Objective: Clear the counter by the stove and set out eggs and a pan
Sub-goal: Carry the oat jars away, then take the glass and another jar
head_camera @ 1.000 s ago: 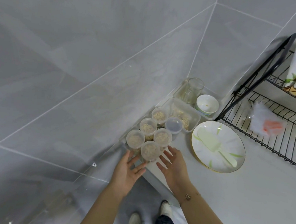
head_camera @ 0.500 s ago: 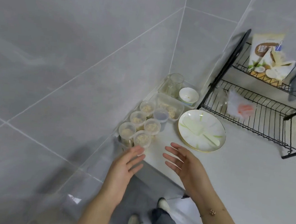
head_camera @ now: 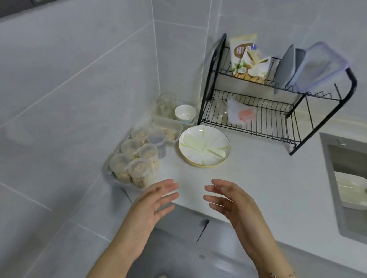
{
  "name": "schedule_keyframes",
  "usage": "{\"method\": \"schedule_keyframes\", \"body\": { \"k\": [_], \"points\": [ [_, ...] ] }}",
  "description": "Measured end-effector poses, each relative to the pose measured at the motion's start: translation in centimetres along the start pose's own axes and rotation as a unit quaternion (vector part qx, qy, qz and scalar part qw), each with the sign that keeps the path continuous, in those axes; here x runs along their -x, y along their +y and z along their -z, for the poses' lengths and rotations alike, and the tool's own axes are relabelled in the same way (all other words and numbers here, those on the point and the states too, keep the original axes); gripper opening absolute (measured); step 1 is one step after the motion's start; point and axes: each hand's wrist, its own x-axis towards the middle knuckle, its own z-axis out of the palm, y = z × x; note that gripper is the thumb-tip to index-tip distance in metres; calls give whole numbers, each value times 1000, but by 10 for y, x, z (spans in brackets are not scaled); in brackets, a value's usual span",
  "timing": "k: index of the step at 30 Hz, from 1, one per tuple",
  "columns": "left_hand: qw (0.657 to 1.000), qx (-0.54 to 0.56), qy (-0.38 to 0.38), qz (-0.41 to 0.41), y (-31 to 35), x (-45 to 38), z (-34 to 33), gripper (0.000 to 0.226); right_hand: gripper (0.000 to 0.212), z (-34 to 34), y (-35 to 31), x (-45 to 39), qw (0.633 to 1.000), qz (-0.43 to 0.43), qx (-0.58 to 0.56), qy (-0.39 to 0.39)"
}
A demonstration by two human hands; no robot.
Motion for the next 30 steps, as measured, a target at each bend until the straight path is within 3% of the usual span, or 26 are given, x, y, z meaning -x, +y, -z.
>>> {"method": "schedule_keyframes", "body": {
  "k": [8,19,30],
  "points": [
    [992,-53,-108,27,-38,35,-105,32,25,106,1,88,994,27,-50,98],
    [949,-125,-276,85,-113,100,-254,41,28,239,36,226,953,56,-129,267],
    [840,-224,-465,168,-182,124,-389,38,28,321,52,312,865,89,-223,441]
  ]
}}
